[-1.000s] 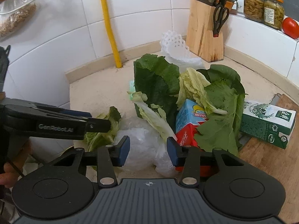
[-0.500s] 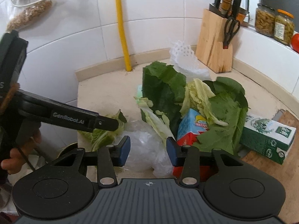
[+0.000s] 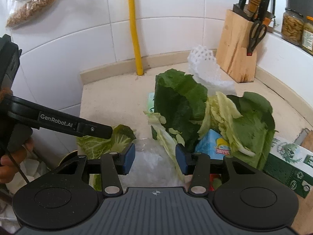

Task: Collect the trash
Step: 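Grasp a pale cabbage leaf with the left tool while the right tool grasps a green leaf, then lift the held leaves off the pile with both tools, then carry the pale leaf and green leaf down over the trash bin with both tools, then open the right tool over the bin while the left tool releases its leaf, then move both tools back up to the vegetable pile on the counter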

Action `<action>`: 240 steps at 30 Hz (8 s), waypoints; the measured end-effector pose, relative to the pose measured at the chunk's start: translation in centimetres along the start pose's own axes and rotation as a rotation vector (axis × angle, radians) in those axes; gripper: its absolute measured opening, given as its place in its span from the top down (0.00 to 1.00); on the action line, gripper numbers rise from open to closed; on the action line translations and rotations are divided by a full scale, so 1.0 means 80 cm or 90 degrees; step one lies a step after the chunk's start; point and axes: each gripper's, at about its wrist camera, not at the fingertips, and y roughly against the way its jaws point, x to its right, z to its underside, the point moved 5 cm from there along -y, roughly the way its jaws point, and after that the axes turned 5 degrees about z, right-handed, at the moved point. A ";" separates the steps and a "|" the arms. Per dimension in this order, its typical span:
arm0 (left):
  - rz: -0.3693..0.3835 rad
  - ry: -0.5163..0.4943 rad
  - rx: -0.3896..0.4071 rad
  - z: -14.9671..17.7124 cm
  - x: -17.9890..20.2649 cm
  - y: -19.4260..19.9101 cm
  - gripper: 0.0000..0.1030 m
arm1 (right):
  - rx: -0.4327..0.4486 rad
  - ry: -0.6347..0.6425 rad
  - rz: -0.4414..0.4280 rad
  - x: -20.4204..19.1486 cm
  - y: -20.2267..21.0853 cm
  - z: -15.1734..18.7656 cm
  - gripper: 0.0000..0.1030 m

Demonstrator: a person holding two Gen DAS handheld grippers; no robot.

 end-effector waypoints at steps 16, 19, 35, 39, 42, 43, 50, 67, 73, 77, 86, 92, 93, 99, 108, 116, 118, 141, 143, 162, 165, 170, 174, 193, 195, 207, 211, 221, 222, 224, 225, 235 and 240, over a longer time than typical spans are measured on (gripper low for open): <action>-0.015 0.031 -0.021 0.006 -0.030 -0.010 0.58 | -0.041 0.027 -0.104 -0.059 -0.040 -0.002 0.61; -0.019 0.020 -0.035 0.011 -0.030 -0.014 0.58 | -0.074 -0.012 -0.097 -0.049 -0.058 -0.005 0.79; -0.052 -0.122 -0.055 0.026 0.025 -0.012 0.95 | -0.032 -0.174 -0.118 0.004 -0.006 -0.016 0.99; -0.031 -0.099 -0.036 0.020 0.024 0.006 0.96 | -0.011 -0.181 -0.121 0.007 0.011 -0.018 0.99; -0.035 -0.091 -0.018 0.018 0.020 0.020 0.96 | -0.027 -0.164 -0.127 0.002 0.009 -0.015 0.98; -0.039 -0.090 -0.013 0.019 0.017 0.025 0.96 | -0.026 -0.152 -0.125 -0.005 0.007 -0.014 0.98; -0.057 -0.077 -0.012 0.033 0.004 0.033 0.96 | -0.063 -0.071 -0.113 -0.050 -0.044 -0.009 0.74; -0.100 -0.109 -0.063 0.053 0.006 -0.005 0.93 | -0.113 -0.085 -0.081 -0.048 -0.071 0.003 0.88; -0.075 -0.049 -0.048 0.045 -0.013 0.002 0.73 | -0.093 -0.133 -0.098 -0.037 -0.046 0.008 0.89; -0.054 -0.037 -0.032 0.042 -0.010 0.002 0.94 | -0.079 -0.148 -0.105 -0.033 -0.027 0.012 0.90; -0.041 -0.034 -0.008 0.033 -0.012 0.020 0.94 | -0.054 -0.176 -0.104 -0.023 0.002 0.008 0.91; -0.064 -0.038 -0.025 0.042 -0.015 -0.005 0.59 | -0.053 -0.179 -0.097 -0.025 0.009 0.012 0.91; -0.064 -0.045 -0.028 0.043 -0.012 -0.006 0.52 | -0.052 -0.179 -0.095 -0.024 0.009 0.012 0.91; -0.120 -0.125 -0.023 0.055 0.022 -0.021 0.62 | -0.048 -0.174 -0.081 -0.023 0.013 0.015 0.91; -0.138 -0.103 -0.027 0.057 0.006 0.010 0.91 | -0.039 -0.169 -0.089 -0.026 0.017 0.010 0.91; -0.151 -0.057 0.015 0.054 -0.028 0.050 0.93 | -0.036 -0.141 -0.117 -0.063 0.010 -0.003 0.91; -0.162 -0.043 0.025 0.054 -0.042 0.061 0.93 | -0.036 -0.134 -0.129 -0.076 0.006 -0.007 0.91; -0.263 0.059 0.065 0.092 -0.170 0.153 0.94 | -0.072 -0.024 -0.229 -0.243 -0.033 -0.021 0.91; -0.264 0.062 0.065 0.095 -0.177 0.156 0.94 | -0.075 -0.019 -0.231 -0.253 -0.035 -0.020 0.91; -0.261 0.068 0.028 0.101 -0.221 0.141 0.94 | -0.135 0.000 -0.197 -0.296 -0.092 -0.010 0.91; -0.260 0.073 0.025 0.102 -0.226 0.139 0.94 | -0.142 0.001 -0.195 -0.298 -0.097 -0.007 0.91; -0.262 0.087 0.022 0.103 -0.237 0.137 0.94 | -0.155 0.009 -0.187 -0.305 -0.111 -0.005 0.90; -0.263 0.105 0.021 0.104 -0.248 0.136 0.94 | -0.170 0.006 -0.183 -0.309 -0.125 -0.004 0.81; -0.274 0.146 0.043 0.102 -0.267 0.144 0.94 | -0.199 0.007 -0.190 -0.328 -0.162 0.001 0.61; -0.274 0.145 0.043 0.101 -0.267 0.143 0.94 | -0.202 0.005 -0.187 -0.328 -0.164 0.002 0.61; -0.258 0.119 0.024 0.098 -0.260 0.133 0.93 | -0.174 -0.018 -0.156 -0.300 -0.128 0.007 0.57; -0.250 0.113 0.017 0.098 -0.257 0.130 0.93 | -0.168 -0.037 -0.155 -0.288 -0.111 0.013 0.57; -0.232 0.070 0.001 0.099 -0.239 0.120 0.88 | -0.154 -0.065 -0.134 -0.265 -0.073 0.028 0.56; -0.231 0.063 0.000 0.099 -0.237 0.120 0.88 | -0.151 -0.068 -0.131 -0.262 -0.069 0.027 0.56; -0.228 0.059 0.001 0.099 -0.234 0.120 0.88 | -0.140 -0.076 -0.126 -0.254 -0.056 0.027 0.56; -0.225 0.058 0.003 0.100 -0.233 0.120 0.88 | -0.133 -0.079 -0.123 -0.250 -0.050 0.027 0.56; -0.214 0.043 0.003 0.102 -0.225 0.122 0.86 | -0.028 -0.092 -0.020 -0.170 0.045 0.023 0.51; -0.189 0.012 0.003 0.105 -0.199 0.116 0.86 | 0.001 -0.099 0.039 -0.107 0.075 0.028 0.50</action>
